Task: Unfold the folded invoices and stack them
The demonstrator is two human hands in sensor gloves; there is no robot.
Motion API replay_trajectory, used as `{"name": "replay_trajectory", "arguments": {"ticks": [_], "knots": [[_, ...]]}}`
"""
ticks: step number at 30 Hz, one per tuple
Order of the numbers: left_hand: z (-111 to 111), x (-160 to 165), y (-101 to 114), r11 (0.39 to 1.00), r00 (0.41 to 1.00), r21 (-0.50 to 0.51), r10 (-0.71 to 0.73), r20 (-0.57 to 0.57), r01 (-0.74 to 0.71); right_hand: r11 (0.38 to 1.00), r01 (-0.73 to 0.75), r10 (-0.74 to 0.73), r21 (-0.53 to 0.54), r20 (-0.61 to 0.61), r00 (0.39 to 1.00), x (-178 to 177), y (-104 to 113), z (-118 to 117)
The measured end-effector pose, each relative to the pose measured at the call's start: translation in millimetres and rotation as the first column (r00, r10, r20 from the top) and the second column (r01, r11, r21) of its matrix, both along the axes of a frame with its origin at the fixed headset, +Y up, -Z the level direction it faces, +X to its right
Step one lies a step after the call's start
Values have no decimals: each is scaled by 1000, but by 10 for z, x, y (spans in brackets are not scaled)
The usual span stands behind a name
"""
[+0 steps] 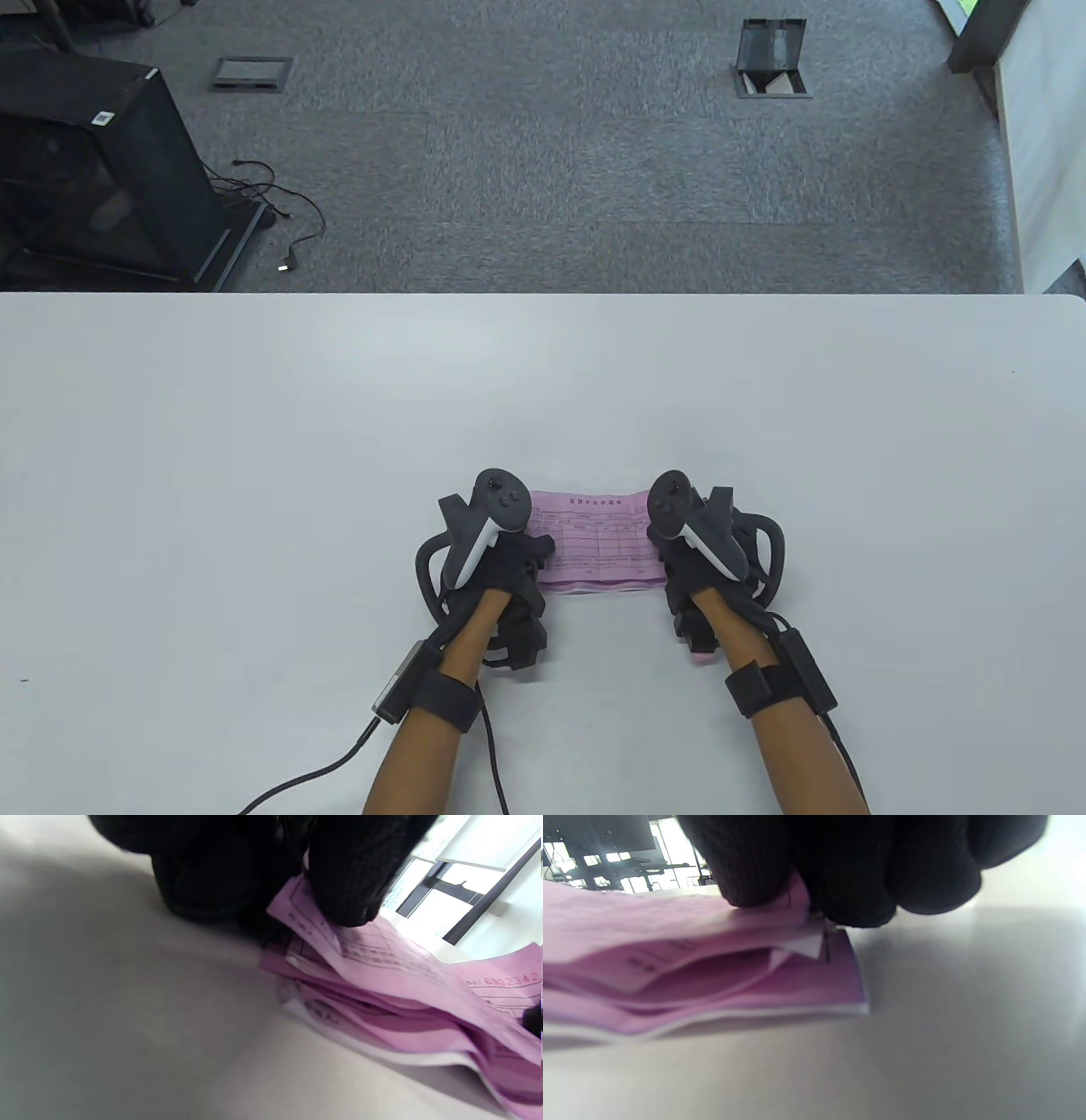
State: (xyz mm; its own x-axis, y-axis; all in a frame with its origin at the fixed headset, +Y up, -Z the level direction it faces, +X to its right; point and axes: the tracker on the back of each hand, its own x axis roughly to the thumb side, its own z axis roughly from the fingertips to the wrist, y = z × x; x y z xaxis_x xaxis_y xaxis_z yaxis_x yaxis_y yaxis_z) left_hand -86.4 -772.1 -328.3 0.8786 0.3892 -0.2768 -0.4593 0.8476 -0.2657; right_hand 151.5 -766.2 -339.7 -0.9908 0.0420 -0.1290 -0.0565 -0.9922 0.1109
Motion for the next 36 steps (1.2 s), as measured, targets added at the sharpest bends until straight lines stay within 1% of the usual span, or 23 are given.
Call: {"name": "replay_trajectory", "arguments": {"ticks": [3, 6, 8, 13, 17, 20, 23, 26, 28, 30, 33, 34, 35, 36], "knots": [[-15, 29, -3, 999, 999, -10, -37, 7, 37, 1000, -26, 26, 16, 1, 1000, -18, -29, -8], [-25, 70, -8, 993, 993, -36, -111, 28, 112, 994, -105, 105, 31, 1, 995, -47, -36, 7], [-31, 81, -21, 989, 989, -36, -145, 24, 146, 988, -152, 151, 41, 14, 988, -42, -27, 23], [-31, 62, -2, 964, 965, -49, -258, 40, 260, 972, -229, 227, 50, 51, 973, 79, -7, 46], [-25, 58, -4, 964, 965, -45, -260, 28, 261, 986, -165, 163, 21, 71, 984, 149, -28, 48], [-15, 60, -1, 963, 964, -37, -265, 32, 266, 989, -148, 146, 25, 65, 987, 165, -27, 50], [12, 35, 6, 973, 972, -11, -232, 26, 232, 993, -104, 101, 45, 67, 993, 191, -14, 73], [75, 0, 41, 982, 981, 31, -190, 46, 188, 997, -37, 33, 65, 69, 997, 248, 20, 116], [140, -31, 91, 983, 983, 64, -177, 52, 173, 995, 14, -19, 103, 50, 999, 290, 69, 172], [235, -78, 175, 974, 979, 125, -196, 57, 188, 984, 29, -32, 177, 16, 999, 322, 161, 285], [411, -174, 308, 949, 973, 241, -223, 57, 204, 950, 18, 2, 312, -64, 998, 347, 307, 485], [506, -225, 357, 934, 970, 296, -231, 72, 200, 930, 18, 20, 367, -101, 995, 355, 364, 584], [582, -266, 385, 921, 969, 339, -232, 84, 192, 916, 28, 37, 400, -155, 987, 361, 404, 663], [668, -311, 410, 907, 968, 379, -234, 90, 184, 903, 22, 61, 428, -180, 982, 368, 435, 736]]}}
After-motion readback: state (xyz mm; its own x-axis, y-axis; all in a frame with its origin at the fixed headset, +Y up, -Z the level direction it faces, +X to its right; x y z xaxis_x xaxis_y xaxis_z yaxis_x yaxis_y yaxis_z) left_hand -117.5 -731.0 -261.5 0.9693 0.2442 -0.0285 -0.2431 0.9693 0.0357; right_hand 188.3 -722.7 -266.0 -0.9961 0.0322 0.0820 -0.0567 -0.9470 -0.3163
